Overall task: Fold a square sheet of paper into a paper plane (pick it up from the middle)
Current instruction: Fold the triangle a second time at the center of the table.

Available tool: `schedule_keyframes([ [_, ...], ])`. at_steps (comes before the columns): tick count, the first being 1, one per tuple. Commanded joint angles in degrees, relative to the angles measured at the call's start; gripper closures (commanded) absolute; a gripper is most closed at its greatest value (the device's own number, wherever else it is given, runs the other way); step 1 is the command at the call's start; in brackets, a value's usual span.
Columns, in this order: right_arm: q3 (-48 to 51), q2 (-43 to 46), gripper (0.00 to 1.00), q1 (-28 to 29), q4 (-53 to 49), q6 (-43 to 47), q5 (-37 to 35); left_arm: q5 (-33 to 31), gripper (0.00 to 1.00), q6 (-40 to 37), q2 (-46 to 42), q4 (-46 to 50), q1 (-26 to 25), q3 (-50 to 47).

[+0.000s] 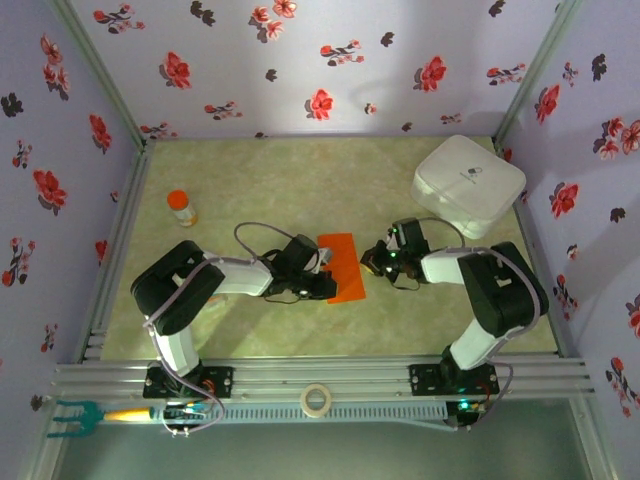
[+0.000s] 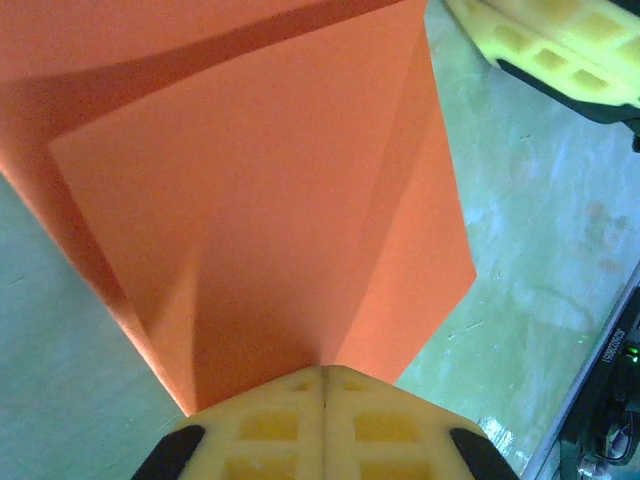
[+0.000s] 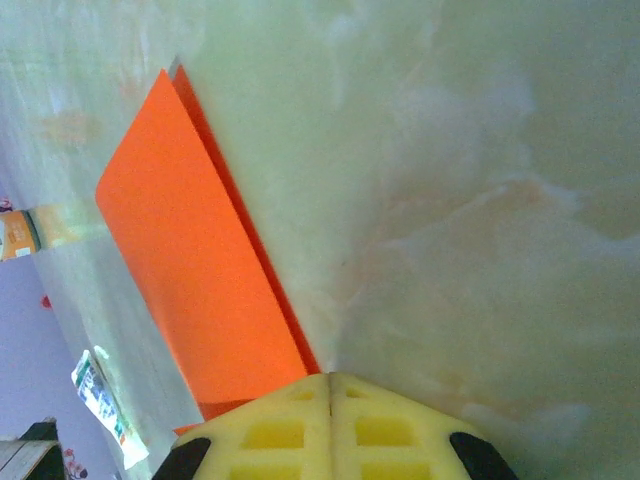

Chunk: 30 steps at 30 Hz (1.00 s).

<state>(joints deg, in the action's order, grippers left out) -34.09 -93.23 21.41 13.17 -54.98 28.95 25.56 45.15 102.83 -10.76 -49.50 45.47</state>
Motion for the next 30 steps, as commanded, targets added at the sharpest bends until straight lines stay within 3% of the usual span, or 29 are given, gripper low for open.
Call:
schedule_keyframes([
  [1, 0.0, 5.5, 0.96, 0.9, -3.0, 1.3, -0.8, -1.9, 1.0, 0.1, -0.4, 4.8, 0.0, -1.4],
  [6, 1.4, 9.4, 0.93, 2.9, -7.2, 2.0, -2.2, -3.1, 0.96, -1.7, -3.3, 8.9, 0.0, 1.8],
  [12, 4.1, 13.0, 0.9, 5.4, -8.1, 0.5, -4.0, -4.6, 0.82, -4.6, -5.2, 13.7, 0.3, 7.1],
  [15, 4.9, 14.4, 0.88, 6.3, -8.5, -0.3, -4.6, -4.7, 0.79, -6.1, -4.6, 15.6, 0.9, 9.1],
  [30, 6.8, 18.7, 0.76, 7.9, -11.0, -1.6, -5.9, -3.0, 0.81, -8.9, 3.2, 17.7, 3.0, 13.4],
])
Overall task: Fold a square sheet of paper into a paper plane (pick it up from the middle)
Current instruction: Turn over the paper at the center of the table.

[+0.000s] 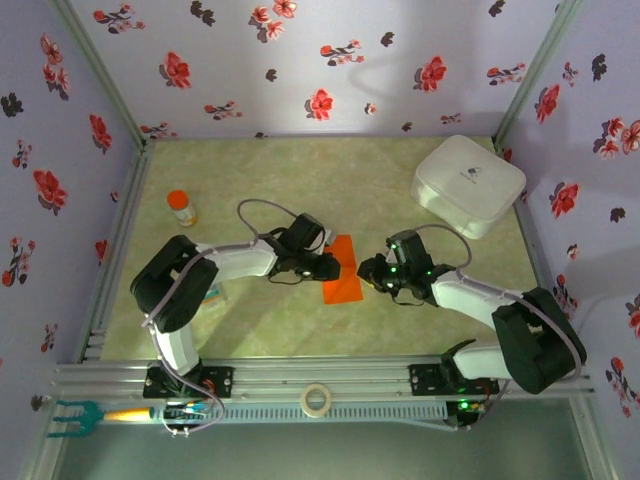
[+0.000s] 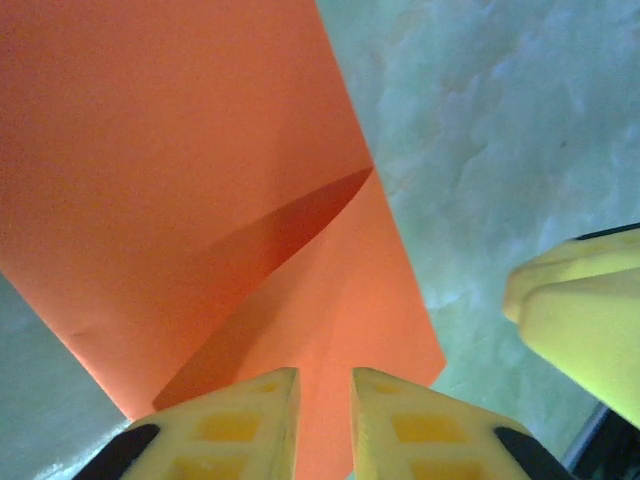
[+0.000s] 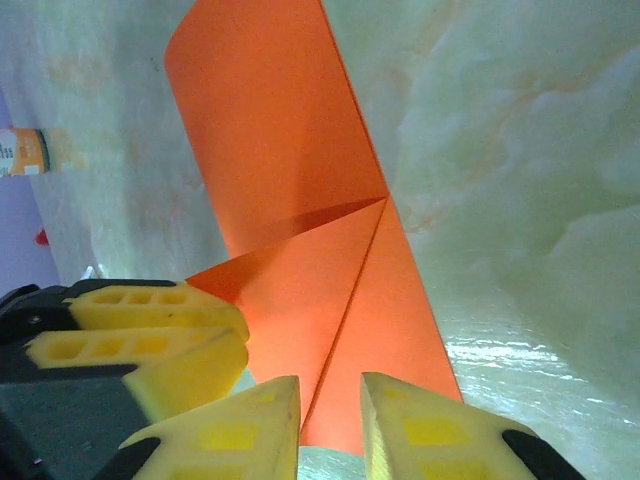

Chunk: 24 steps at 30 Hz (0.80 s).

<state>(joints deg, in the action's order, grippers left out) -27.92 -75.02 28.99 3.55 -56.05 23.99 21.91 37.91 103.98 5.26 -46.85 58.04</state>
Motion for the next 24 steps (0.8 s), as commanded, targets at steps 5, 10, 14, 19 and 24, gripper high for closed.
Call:
schedule_keyframes([
  [5, 0.7, 0.6, 0.72, 0.5, -1.5, -0.8, -1.0, 1.2, 0.85, -0.7, 3.9, -0.1, 0.4, -0.8],
  [10, 0.6, 0.5, 0.71, 0.5, -3.6, -0.8, -0.7, 1.1, 0.89, 0.3, 5.5, -1.6, 0.3, -2.9],
  [14, 1.0, 1.3, 0.69, 0.8, -5.4, -0.7, -1.5, 1.1, 0.91, 2.4, 4.6, -4.0, 0.3, -5.6],
  [19, 0.4, 1.6, 0.66, 1.6, -6.5, -1.6, -1.5, 0.9, 0.92, 5.9, 2.7, -7.3, 0.3, -8.9],
  [24, 0.1, 1.0, 0.64, 3.7, -6.7, -2.8, -2.8, 0.9, 0.93, 6.8, 2.2, -8.1, 0.1, -10.1],
])
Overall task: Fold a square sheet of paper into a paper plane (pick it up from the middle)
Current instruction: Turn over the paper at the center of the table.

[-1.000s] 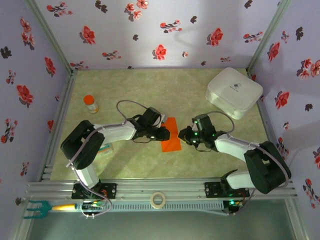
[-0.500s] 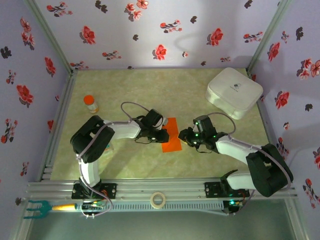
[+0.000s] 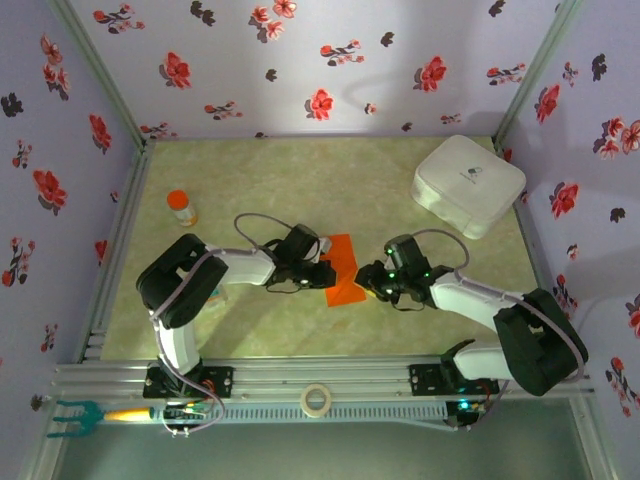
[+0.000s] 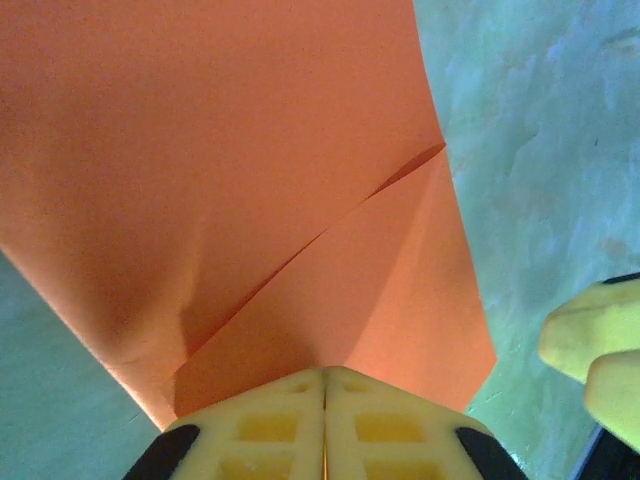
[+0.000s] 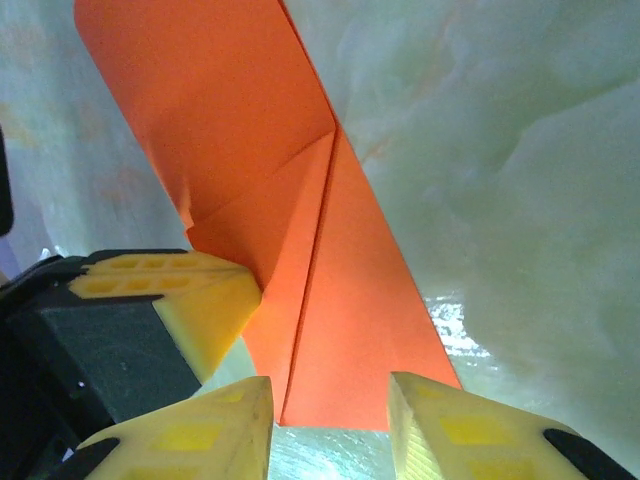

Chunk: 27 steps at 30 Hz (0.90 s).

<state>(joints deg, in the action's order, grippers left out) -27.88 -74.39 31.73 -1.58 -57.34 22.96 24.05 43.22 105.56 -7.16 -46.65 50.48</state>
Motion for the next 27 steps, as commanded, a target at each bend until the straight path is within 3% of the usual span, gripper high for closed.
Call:
schedule_keyframes([
  [1, -0.1, -0.1, 0.64, 1.3, -1.6, -1.8, -1.9, -1.2, 0.93, 1.5, 0.6, 4.3, -0.1, -2.7],
  [12, -0.3, -4.4, 0.6, 2.7, -0.7, -2.0, -3.1, -1.1, 0.93, 1.4, 0.0, 4.2, -0.2, -2.2],
  [21, 0.1, -7.7, 0.53, 2.6, 11.8, -5.3, -0.2, -1.0, 0.93, 1.1, 0.2, 4.2, -0.3, -1.9],
  [27, -3.5, -9.0, 0.5, 0.9, 10.2, -2.2, 0.3, -0.9, 0.94, 1.0, 0.1, 4.1, -0.2, -1.9],
])
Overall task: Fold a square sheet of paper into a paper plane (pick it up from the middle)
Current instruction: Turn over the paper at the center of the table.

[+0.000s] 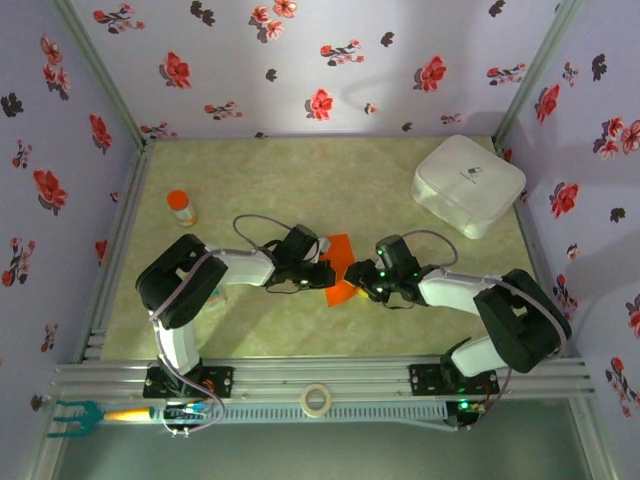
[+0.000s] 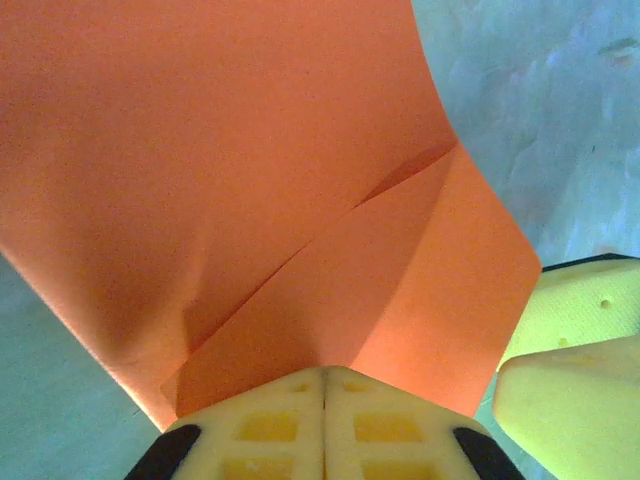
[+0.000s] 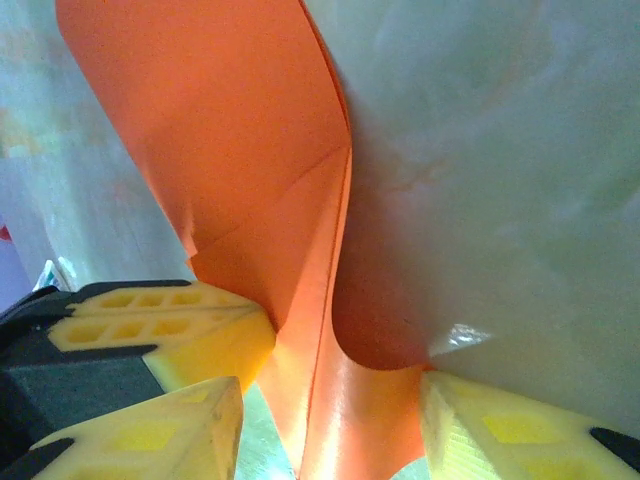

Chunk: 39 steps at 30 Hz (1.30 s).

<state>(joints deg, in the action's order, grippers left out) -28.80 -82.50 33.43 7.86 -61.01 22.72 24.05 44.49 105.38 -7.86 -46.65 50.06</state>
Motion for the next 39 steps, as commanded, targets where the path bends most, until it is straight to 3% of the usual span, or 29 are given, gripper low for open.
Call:
schedule_keyframes([
  [1, -3.1, -1.3, 0.49, -1.3, 0.7, 2.1, 0.8, -0.9, 0.94, -0.2, 0.2, 4.8, -0.2, -1.6],
  [19, -3.8, -7.9, 0.58, -6.7, 6.2, 4.0, 6.7, -0.6, 0.94, -0.4, 0.2, 4.6, -0.2, -1.3],
  [25, -2.7, -9.3, 0.72, -7.7, 10.3, 3.3, 8.0, -0.6, 0.94, -0.3, 0.0, 4.5, -0.3, -1.3],
  [33, -2.8, -11.4, 0.74, -8.0, 12.9, 3.1, 8.8, -0.5, 0.94, -0.5, 0.0, 4.8, -0.3, -1.0],
  [39, -2.7, -12.6, 0.85, -8.3, 13.5, 3.1, 9.8, -0.3, 0.94, -0.3, -0.3, 4.6, -0.3, -1.1],
])
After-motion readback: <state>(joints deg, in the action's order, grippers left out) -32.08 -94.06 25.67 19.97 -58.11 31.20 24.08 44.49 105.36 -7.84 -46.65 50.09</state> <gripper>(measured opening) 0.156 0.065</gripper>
